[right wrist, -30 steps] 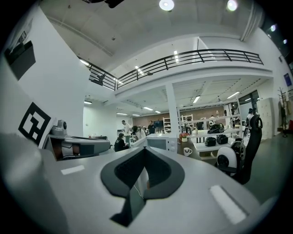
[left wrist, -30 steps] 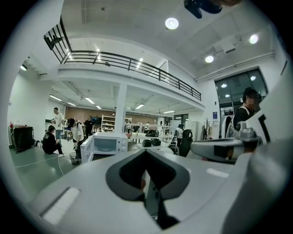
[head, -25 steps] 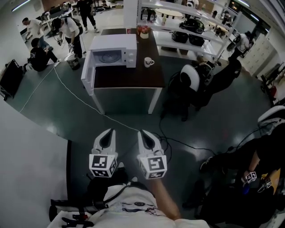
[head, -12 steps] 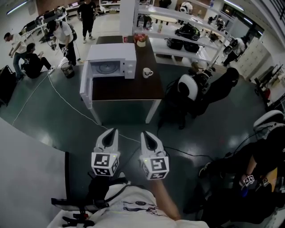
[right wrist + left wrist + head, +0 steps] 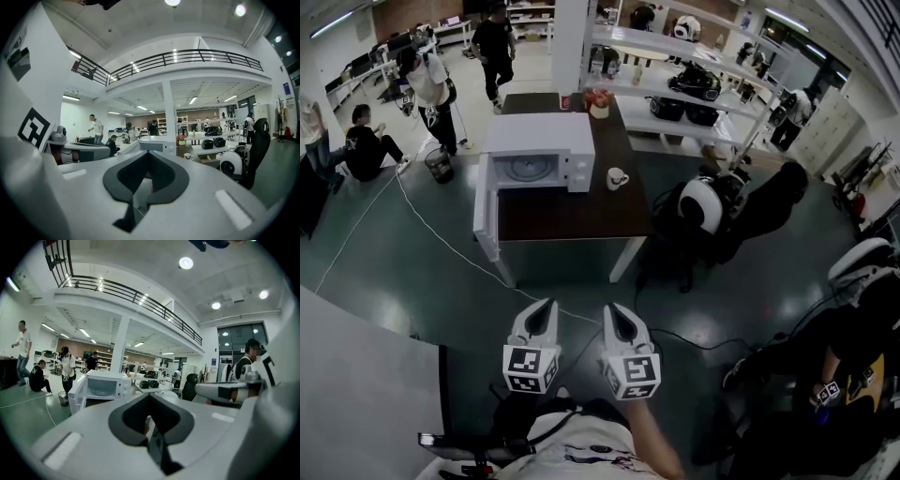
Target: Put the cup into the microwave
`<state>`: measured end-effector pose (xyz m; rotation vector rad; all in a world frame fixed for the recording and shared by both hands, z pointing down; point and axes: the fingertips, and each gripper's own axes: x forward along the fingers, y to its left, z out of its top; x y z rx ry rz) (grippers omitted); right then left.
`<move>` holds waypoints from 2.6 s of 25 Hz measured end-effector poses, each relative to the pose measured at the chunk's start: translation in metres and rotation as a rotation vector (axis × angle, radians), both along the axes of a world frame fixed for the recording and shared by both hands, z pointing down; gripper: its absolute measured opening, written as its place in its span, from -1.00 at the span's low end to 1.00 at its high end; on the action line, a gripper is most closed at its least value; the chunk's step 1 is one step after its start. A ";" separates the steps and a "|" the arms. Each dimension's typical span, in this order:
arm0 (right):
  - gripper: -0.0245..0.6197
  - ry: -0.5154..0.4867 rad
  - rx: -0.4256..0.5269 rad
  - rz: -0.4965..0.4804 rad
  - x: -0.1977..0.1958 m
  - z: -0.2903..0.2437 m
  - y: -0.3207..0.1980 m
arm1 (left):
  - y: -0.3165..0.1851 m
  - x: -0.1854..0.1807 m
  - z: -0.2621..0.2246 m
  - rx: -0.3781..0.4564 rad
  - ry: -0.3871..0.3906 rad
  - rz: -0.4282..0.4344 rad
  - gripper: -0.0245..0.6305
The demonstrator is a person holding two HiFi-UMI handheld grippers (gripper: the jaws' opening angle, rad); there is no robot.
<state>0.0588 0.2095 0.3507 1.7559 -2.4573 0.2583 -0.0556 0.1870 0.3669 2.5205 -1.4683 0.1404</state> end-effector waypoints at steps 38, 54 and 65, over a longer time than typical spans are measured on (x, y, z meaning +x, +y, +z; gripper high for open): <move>-0.92 -0.059 -0.021 -0.170 0.039 0.004 -0.190 | -0.177 0.043 -0.002 -0.014 -0.059 -0.157 -0.93; -0.92 -0.006 -0.002 -0.073 0.016 0.001 -0.329 | -0.330 0.034 0.000 -0.001 -0.017 -0.031 -0.93; -0.92 0.037 -0.109 -0.066 -0.012 0.050 -0.379 | -0.387 -0.002 0.052 -0.113 0.008 -0.038 -0.93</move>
